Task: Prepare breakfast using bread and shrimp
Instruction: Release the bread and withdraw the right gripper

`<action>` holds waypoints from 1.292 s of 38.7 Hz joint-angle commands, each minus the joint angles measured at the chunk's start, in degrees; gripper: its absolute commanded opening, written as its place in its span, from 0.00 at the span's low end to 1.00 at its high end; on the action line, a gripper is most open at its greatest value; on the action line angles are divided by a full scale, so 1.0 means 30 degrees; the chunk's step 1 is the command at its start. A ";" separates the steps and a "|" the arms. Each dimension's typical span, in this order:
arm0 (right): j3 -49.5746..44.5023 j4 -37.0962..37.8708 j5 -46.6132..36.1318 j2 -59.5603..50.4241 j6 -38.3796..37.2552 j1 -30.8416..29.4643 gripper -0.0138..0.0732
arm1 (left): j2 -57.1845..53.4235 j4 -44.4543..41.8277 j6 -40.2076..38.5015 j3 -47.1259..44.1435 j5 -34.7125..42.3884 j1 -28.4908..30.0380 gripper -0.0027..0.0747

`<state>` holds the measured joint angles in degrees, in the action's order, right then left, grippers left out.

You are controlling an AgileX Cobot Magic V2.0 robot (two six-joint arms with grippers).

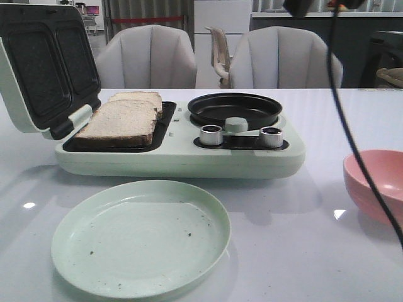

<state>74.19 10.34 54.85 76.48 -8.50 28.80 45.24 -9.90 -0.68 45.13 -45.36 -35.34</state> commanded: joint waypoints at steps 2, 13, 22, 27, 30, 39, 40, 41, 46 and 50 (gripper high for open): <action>-0.2545 -0.0116 -0.2441 -0.3305 -0.0064 -0.0084 0.79 | -0.0037 -0.0162 0.0016 0.0541 0.1401 -0.0142 0.39; -0.8363 -0.0243 -0.3928 -0.8295 -0.0064 -0.0084 0.79 | -0.0037 -0.0162 0.0016 0.0541 0.1476 -0.0142 0.39; -1.0440 -0.0243 -0.3951 -1.0202 -0.0064 -0.0084 0.69 | -0.0037 -0.0162 0.0016 0.0541 0.1945 -0.0142 0.39; -1.0657 -0.0243 -0.3990 -1.0417 -0.0064 -0.0084 0.52 | -0.0037 -0.0162 0.0016 0.0541 0.1959 -0.0142 0.39; -1.0657 -0.0243 -0.4009 -1.0417 -0.0064 -0.0084 0.41 | -0.0037 -0.0162 0.0016 0.0541 0.1959 -0.0142 0.39; -1.0657 -0.0243 -0.4009 -1.0417 -0.0064 -0.0084 0.20 | -0.0037 -0.0162 0.0016 0.0541 0.1959 -0.0142 0.39; -1.0657 -0.0243 -0.4010 -1.0417 -0.0064 -0.0084 0.19 | -0.0037 -0.0174 0.0016 0.0541 0.2006 -0.0142 0.39; -1.0657 -0.0243 -0.4010 -1.0417 -0.0064 -0.0084 0.20 | -0.0037 -0.0174 0.0016 0.0541 0.2039 -0.0142 0.39; -1.0657 -0.0243 -0.3990 -1.0417 -0.0064 -0.0084 0.20 | 0.0072 -0.0174 0.0016 0.0632 0.2072 -0.0142 0.39; -1.0657 -0.0307 -0.4013 -1.0417 -0.0064 -0.0084 0.20 | 0.0688 -0.0174 -0.0307 0.1408 0.1092 -0.0142 0.39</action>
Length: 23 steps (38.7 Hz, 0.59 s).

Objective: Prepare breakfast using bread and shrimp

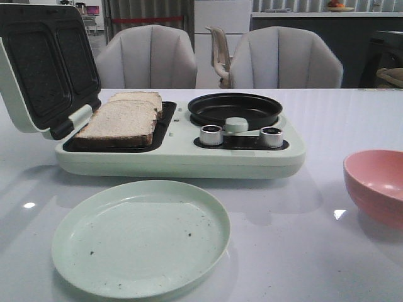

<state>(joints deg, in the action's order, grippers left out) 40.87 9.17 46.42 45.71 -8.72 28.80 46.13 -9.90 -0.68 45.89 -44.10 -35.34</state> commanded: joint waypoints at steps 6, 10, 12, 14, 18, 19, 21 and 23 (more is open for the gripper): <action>0.0447 0.0083 -0.1204 -0.0162 0.0009 -0.0084 0.20 | 0.2826 -0.0793 -0.0493 0.3253 -0.1916 0.0290 0.31; 0.0447 0.0083 -0.1204 -0.0162 0.0009 -0.0084 0.20 | 0.4498 -0.1533 -0.0493 0.4017 -0.2105 0.0790 0.27; 0.0447 0.0083 -0.1204 -0.0162 0.0009 -0.0084 0.20 | 0.5287 -0.1752 -0.0493 0.4207 -0.2023 0.1176 0.25; 0.0447 0.0083 -0.1204 -0.0162 0.0009 -0.0084 0.20 | 0.6102 -0.1871 -0.0493 0.4342 -0.2023 0.1720 0.24; 0.0447 0.0083 -0.1204 -0.0162 0.0009 -0.0084 0.20 | 0.7680 -0.1779 -0.0493 0.4456 -0.1702 0.3389 0.21; 0.0447 0.0083 -0.1204 -0.0162 0.0009 -0.0084 0.20 | 0.7949 -0.1699 -0.0493 0.4456 -0.1500 0.3963 0.20; 0.0447 0.0083 -0.1204 -0.0162 0.0009 -0.0084 0.20 | 0.8493 -0.1382 -0.0493 0.4492 -0.1067 0.5069 0.18; 0.0447 0.0083 -0.1204 -0.0162 0.0009 -0.0084 0.20 | 0.8938 -0.0705 -0.0493 0.4574 -0.0741 0.6111 0.17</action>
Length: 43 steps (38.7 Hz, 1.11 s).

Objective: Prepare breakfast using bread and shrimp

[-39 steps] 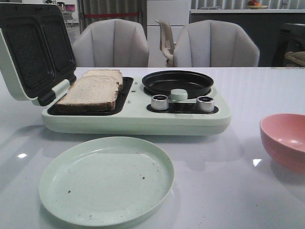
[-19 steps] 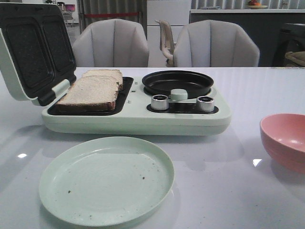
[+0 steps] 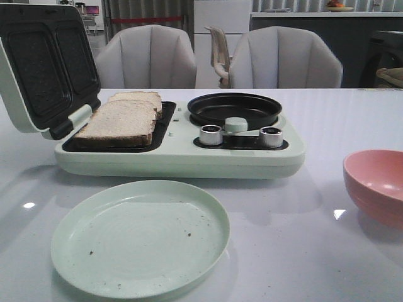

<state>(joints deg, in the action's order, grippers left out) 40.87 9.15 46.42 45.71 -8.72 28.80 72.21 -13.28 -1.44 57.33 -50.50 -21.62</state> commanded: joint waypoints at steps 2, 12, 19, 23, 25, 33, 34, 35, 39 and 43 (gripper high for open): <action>0.0447 0.0089 -0.1204 -0.0162 0.0009 -0.0084 0.20 | 0.0690 0.1232 -0.0101 0.1008 0.1846 0.3210 0.16; 0.0447 0.0089 -0.1204 -0.0162 0.0009 -0.0084 0.20 | 0.3080 0.8108 0.3871 0.3686 0.2739 0.9076 0.16; 0.0447 0.0089 -0.1204 -0.0162 0.0009 -0.0084 0.20 | 0.5043 1.2368 0.5714 0.5678 0.3110 1.0789 0.16; 0.0447 0.0089 -0.1204 -0.0162 0.0009 -0.0084 0.20 | 0.6326 1.3153 0.6055 0.7276 0.3585 1.0998 0.16; 0.0447 0.0089 -0.1204 -0.0162 0.0009 -0.0084 0.20 | 0.6955 1.3259 0.6055 0.8094 0.3676 1.0998 0.16; 0.0447 0.0089 -0.1204 -0.0162 0.0009 -0.0084 0.20 | 0.9068 1.4541 0.6055 1.0937 0.3477 1.0930 0.16; 0.0447 0.0089 -0.1204 -0.0162 0.0009 -0.0084 0.20 | 0.9308 1.4850 0.6055 1.1159 0.3477 1.0930 0.16; 0.0447 0.0089 -0.1204 -0.0162 0.0009 -0.0084 0.20 | 0.9498 1.4995 0.6055 1.1440 0.3427 1.0930 0.16; 0.0447 0.0089 -0.1204 -0.0162 0.0009 -0.0084 0.20 | 1.0042 1.5730 0.6132 1.2245 0.2865 1.0930 0.16; 0.0447 0.0089 -0.1204 -0.0162 0.0009 -0.0084 0.20 | 1.0253 1.6934 0.7387 1.2530 0.2146 1.0930 0.16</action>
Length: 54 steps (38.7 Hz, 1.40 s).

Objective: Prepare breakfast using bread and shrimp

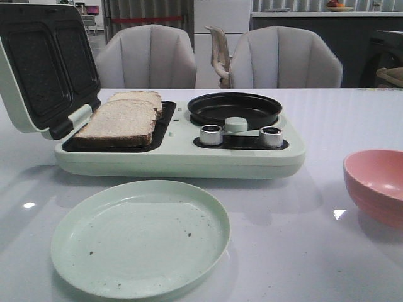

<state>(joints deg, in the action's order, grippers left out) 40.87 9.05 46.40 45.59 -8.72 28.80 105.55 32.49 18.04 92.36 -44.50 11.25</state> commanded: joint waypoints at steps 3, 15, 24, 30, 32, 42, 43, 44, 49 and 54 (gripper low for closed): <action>0.0447 0.0122 -0.1198 -0.0121 0.0009 -0.0084 0.20 | -0.0860 0.2770 0.1665 0.0853 -0.0265 -0.0029 0.16; 0.0447 0.0122 -0.1198 -0.0121 0.0009 -0.0084 0.20 | -0.0897 0.5064 0.3485 0.0853 -0.1555 -0.0582 0.16; 0.0447 0.0122 -0.1198 -0.0121 0.0009 -0.0084 0.20 | -0.1383 0.4986 0.4435 0.0679 -0.2039 -0.2378 0.16; 0.0447 0.0122 -0.1198 -0.0121 0.0009 -0.0084 0.20 | -0.2296 0.4711 0.4975 -0.0532 -0.1696 -0.3409 0.16; 0.0447 0.0122 -0.1198 -0.0121 0.0009 -0.0084 0.20 | -0.2856 0.4332 0.4975 -0.1179 -0.1287 -0.3671 0.16; 0.0447 0.0122 -0.1198 -0.0121 0.0009 -0.0084 0.20 | -0.6094 0.3333 0.6078 -0.5577 0.0529 -0.5153 0.16; 0.0447 0.0122 -0.1198 -0.0121 0.0009 -0.0084 0.20 | -0.6525 0.3333 0.6290 -0.5969 0.0698 -0.5373 0.16; 0.0447 0.0122 -0.1198 -0.0121 0.0009 -0.0084 0.20 | -0.6861 0.3333 0.6422 -0.6508 0.1019 -0.5541 0.16; 0.0447 0.0122 -0.1198 -0.0121 0.0009 -0.0084 0.20 | -0.9016 0.3117 0.6423 -0.8729 0.2545 -0.6742 0.16; 0.0447 0.0122 -0.1198 -0.0121 0.0009 -0.0084 0.20 | -1.1302 0.2660 0.6423 -1.0561 0.3404 -0.8258 0.16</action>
<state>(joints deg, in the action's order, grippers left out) 40.87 9.05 46.40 45.59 -8.72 28.80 77.42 39.46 36.93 62.16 -38.61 -10.64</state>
